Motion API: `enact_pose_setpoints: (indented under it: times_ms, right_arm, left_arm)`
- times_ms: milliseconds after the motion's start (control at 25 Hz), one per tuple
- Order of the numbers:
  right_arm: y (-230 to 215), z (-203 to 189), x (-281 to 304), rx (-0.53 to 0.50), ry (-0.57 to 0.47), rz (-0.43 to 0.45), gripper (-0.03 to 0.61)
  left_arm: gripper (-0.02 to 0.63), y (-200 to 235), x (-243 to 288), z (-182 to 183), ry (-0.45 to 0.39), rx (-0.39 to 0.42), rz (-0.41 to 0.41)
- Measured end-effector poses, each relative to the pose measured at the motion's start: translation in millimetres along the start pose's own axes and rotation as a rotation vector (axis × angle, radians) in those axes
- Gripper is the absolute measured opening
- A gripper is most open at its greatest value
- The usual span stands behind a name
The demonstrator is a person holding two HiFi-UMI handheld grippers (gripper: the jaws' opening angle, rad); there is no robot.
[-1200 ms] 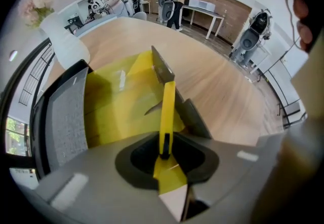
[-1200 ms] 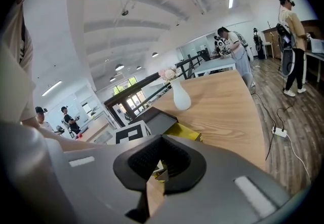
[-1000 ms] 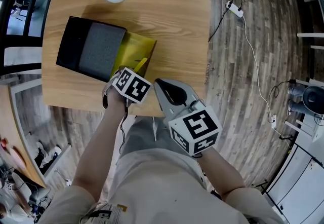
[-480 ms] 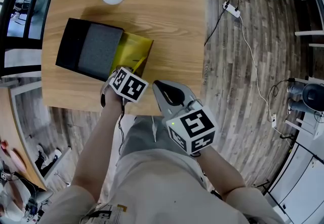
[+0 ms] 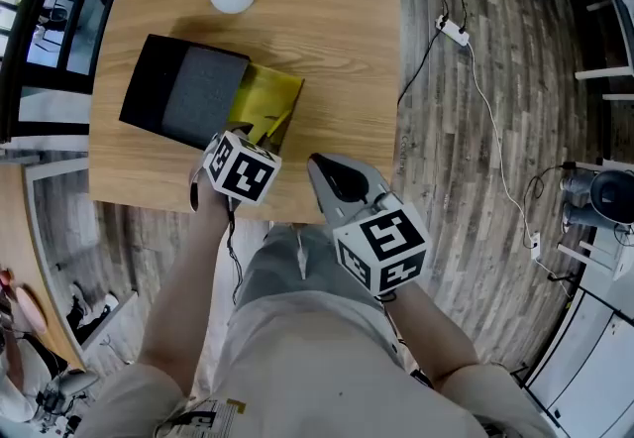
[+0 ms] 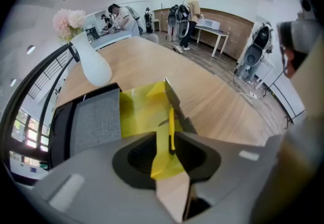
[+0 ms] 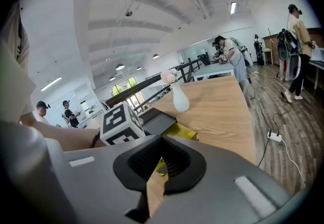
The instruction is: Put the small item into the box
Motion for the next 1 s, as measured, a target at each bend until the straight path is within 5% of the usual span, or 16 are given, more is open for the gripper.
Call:
enact_pose_setpoints:
  times_ms: [280,560,1000]
  right_arm:
    - [10.5,20.0,-24.3,-0.062,-0.071,0.019,0.0]
    - [22.6,54.4,-58.7,-0.097,-0.191,0.021,0.0]
    - [48.9,132.0,-133.5,-0.128,-0.429,0.002,0.0]
  left_arm:
    - [0.003,-11.6,-84.1,18.0,-0.251,0.062,0.114]
    - [0.003,-39.1,-184.3,35.5,-0.573,0.109,0.242]
    - [0.003,-81.3,-315.7,37.7,-0.91,0.217,0.385]
Point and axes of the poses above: the fingertips, and each gripper's own axes: x forward along the fingers, y to its left, z out of its top, the point moved 4 cm from there along -x, backward along the fingers, and after that the axes turned 15 degrees about -z, right-handed, at the moved point
